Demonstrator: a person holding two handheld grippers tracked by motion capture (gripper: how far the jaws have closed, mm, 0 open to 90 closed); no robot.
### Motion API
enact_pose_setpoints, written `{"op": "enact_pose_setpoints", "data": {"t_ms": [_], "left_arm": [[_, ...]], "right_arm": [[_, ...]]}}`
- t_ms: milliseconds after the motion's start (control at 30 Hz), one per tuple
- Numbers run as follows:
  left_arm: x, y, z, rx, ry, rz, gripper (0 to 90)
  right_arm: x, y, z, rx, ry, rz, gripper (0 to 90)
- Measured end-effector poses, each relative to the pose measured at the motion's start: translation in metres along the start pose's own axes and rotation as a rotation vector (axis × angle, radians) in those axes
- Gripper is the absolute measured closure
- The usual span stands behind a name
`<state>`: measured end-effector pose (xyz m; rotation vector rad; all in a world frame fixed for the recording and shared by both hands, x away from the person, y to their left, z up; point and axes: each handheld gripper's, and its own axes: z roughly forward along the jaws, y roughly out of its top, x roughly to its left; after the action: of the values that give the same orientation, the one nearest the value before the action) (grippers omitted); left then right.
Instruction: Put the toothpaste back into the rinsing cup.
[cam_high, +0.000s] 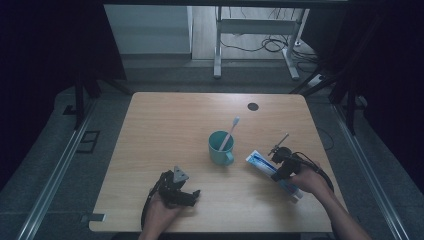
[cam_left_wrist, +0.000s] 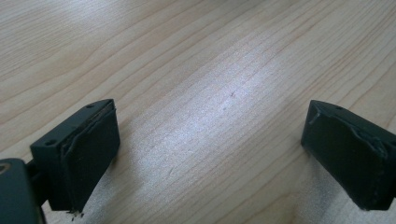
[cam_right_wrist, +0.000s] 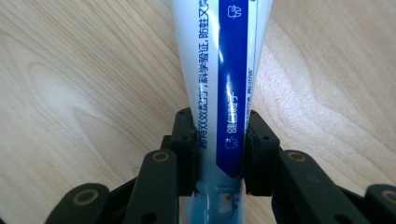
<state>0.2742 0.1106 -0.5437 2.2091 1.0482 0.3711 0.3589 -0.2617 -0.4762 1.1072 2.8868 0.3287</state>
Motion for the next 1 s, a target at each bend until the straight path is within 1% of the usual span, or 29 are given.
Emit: {"op": "enact_pose_setpoints", "data": {"t_ms": [133, 267, 433, 467, 500, 633, 700, 733, 800, 1000], "left_arm": [[0.000, 0.000, 0.000, 0.000, 0.000, 0.001, 4.3], [0.000, 0.000, 0.000, 0.000, 0.000, 0.000, 4.3], [0.000, 0.000, 0.000, 0.000, 0.000, 0.000, 4.3], [0.000, 0.000, 0.000, 0.000, 0.000, 0.000, 4.3], [0.000, 0.000, 0.000, 0.000, 0.000, 0.000, 4.3], [0.000, 0.000, 0.000, 0.000, 0.000, 0.000, 4.3], [0.000, 0.000, 0.000, 0.000, 0.000, 0.000, 4.3], [0.000, 0.000, 0.000, 0.000, 0.000, 0.000, 4.3], [0.000, 0.000, 0.000, -0.001, 0.000, -0.001, 4.3], [0.000, 0.000, 0.000, -0.001, 0.000, 0.000, 4.3]], "right_arm": [[0.001, -0.001, -0.008, -0.042, 0.001, -0.005, 69.1], [0.002, -0.003, -0.014, -0.077, 0.007, 0.002, 69.1], [0.002, -0.005, -0.016, -0.114, 0.005, 0.005, 69.2], [0.002, -0.006, -0.018, -0.130, 0.008, 0.008, 69.2], [0.002, -0.006, -0.018, -0.130, 0.008, 0.008, 69.2], [0.002, -0.006, -0.021, -0.158, 0.013, 0.012, 69.3], [0.003, -0.006, -0.023, -0.175, 0.013, 0.008, 69.4], [0.005, -0.006, -0.025, -0.193, 0.010, 0.006, 69.4], [0.005, -0.006, -0.026, -0.201, 0.008, 0.001, 69.4], [0.008, -0.005, -0.030, -0.253, 0.004, -0.003, 69.4]]}}
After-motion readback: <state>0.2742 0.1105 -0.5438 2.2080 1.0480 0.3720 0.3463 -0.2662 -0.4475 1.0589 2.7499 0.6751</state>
